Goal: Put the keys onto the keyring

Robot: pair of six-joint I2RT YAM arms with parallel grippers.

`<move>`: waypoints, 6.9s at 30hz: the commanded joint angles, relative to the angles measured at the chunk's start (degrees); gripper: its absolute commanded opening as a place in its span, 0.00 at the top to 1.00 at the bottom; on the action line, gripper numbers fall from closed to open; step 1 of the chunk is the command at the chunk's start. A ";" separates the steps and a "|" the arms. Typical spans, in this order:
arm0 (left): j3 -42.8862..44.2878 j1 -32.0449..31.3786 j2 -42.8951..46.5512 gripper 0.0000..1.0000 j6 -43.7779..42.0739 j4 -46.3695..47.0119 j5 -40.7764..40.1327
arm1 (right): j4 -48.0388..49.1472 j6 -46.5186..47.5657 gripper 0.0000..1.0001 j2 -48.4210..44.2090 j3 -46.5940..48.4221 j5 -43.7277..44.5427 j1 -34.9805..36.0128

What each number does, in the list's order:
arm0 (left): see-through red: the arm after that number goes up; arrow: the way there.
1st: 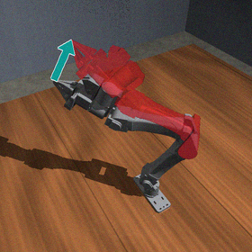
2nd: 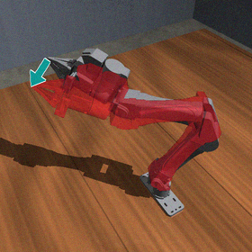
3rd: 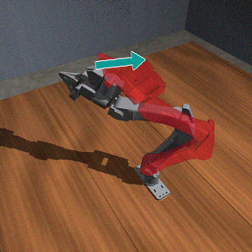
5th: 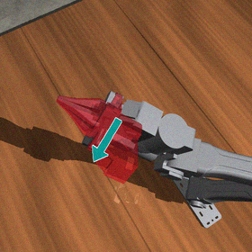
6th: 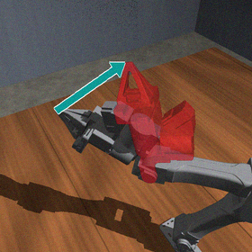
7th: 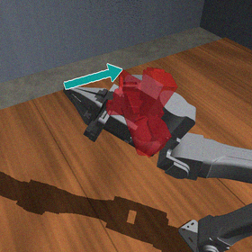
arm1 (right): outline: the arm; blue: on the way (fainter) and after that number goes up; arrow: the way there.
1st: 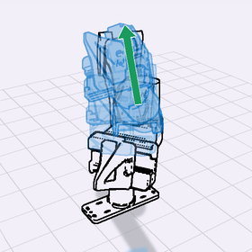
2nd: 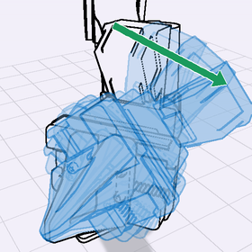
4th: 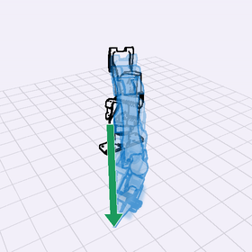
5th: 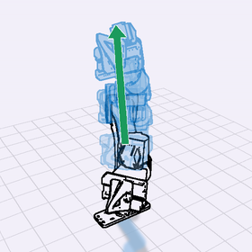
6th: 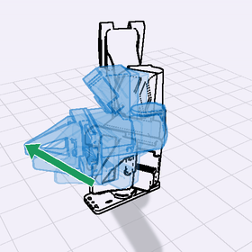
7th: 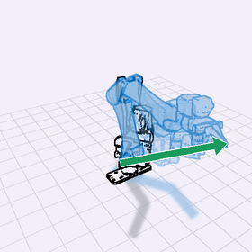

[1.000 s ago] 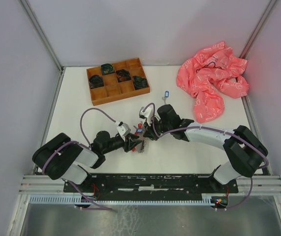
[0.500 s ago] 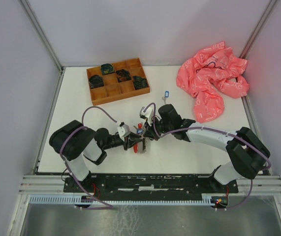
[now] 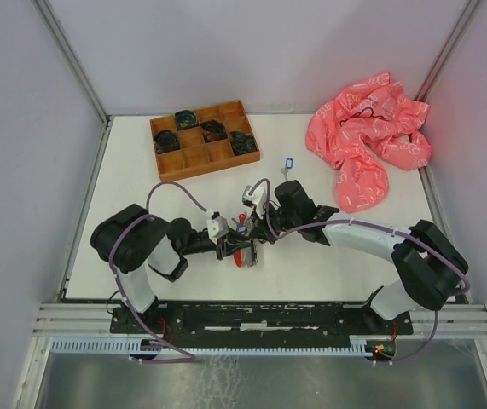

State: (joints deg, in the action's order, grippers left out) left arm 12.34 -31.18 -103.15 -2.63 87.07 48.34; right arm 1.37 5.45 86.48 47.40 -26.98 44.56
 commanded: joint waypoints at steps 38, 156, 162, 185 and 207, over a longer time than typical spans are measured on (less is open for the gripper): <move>5.00 2.24 -4.91 0.91 1.87 9.47 8.37 | -0.37 2.22 0.99 -0.54 1.61 -1.56 -0.06; 17.98 -9.34 30.80 0.97 -22.82 -72.07 -18.68 | 31.11 16.84 0.73 -1.77 -14.73 -7.49 -1.29; 17.25 -9.38 31.15 0.97 -22.95 -71.19 -18.25 | 31.13 16.63 0.78 -1.02 -14.28 -8.19 -1.31; 3.27 0.50 32.62 0.66 -9.61 -37.85 -8.09 | 36.33 11.64 0.99 -5.96 -16.86 -11.02 -4.37; 4.21 0.83 19.51 0.65 -5.49 -25.68 -3.90 | 42.00 8.70 0.99 -2.29 -18.73 -11.85 -4.44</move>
State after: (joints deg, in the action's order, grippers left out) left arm 15.00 -30.57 -82.26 -10.09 56.69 41.95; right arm 37.06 15.70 83.74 28.58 -37.39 40.25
